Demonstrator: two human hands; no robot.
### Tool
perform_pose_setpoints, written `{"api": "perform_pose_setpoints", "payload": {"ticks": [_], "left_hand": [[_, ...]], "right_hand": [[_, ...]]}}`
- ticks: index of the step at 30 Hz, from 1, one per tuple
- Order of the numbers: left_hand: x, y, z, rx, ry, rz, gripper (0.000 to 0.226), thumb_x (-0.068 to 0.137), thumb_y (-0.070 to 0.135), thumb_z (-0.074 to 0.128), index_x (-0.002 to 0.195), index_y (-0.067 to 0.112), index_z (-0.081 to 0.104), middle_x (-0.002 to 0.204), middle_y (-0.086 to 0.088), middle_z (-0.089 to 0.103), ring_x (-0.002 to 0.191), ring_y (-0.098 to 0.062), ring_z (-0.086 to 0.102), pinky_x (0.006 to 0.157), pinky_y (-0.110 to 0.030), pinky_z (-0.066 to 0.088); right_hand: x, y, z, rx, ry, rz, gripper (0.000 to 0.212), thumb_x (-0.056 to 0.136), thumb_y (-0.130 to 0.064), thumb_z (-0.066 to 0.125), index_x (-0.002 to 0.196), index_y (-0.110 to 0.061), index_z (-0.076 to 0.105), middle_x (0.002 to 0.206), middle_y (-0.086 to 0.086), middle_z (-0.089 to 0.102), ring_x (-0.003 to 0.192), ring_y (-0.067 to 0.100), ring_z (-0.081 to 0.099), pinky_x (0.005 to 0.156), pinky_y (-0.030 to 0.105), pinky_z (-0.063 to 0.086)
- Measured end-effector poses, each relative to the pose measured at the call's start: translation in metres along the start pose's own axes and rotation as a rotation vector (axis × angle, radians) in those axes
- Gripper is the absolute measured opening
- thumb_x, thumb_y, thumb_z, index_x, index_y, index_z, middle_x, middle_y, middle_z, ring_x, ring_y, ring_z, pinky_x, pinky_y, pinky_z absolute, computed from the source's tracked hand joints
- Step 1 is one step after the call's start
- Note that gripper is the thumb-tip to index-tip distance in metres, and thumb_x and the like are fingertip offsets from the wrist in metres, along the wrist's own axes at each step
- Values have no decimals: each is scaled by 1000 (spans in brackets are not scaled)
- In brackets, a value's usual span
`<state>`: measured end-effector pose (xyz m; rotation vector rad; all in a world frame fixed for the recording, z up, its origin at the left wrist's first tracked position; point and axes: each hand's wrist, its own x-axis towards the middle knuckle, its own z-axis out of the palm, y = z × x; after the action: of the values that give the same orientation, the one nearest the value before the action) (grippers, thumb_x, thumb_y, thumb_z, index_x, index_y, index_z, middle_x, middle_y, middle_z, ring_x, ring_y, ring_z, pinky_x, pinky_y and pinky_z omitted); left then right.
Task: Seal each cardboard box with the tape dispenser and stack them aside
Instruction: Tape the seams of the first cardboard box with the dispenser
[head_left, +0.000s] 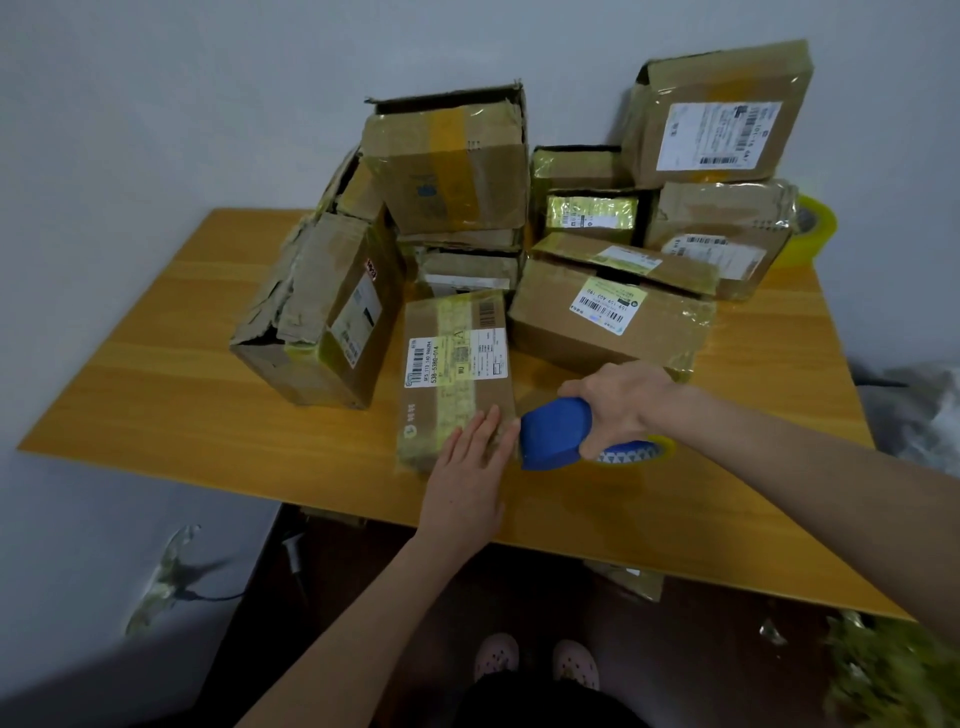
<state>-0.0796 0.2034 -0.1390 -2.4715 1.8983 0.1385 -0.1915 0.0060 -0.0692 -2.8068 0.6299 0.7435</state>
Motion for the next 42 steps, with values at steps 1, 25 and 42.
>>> {"api": "perform_pose_setpoints", "payload": {"ticks": [1,25,42], "left_hand": [[0,0,0,-2,2,3,95,88,28,56,150,27,-16,160,-3,-14,147,-18,-12,115,-31,-13],[42,0,-26,-162,204,-171,28,98,33,38,116,23,57,119,2,53,106,-13,47,84,-24,34],[-24,-55,-36,-580,395,-492,40,97,3,45,136,7,50,137,-8,53,125,-20,49,97,-21,34]], "right_hand": [[2,0,-1,20,-12,8,56,65,-61,65,114,-38,50,78,-17,49,79,15,54,55,26,39],[-62,78,80,1447,132,697,57,70,-38,83,108,-1,61,100,15,69,88,31,67,74,41,57],[-14,-57,36,761,432,317,43,100,-33,46,139,-15,49,124,9,64,107,25,62,89,35,51]]}}
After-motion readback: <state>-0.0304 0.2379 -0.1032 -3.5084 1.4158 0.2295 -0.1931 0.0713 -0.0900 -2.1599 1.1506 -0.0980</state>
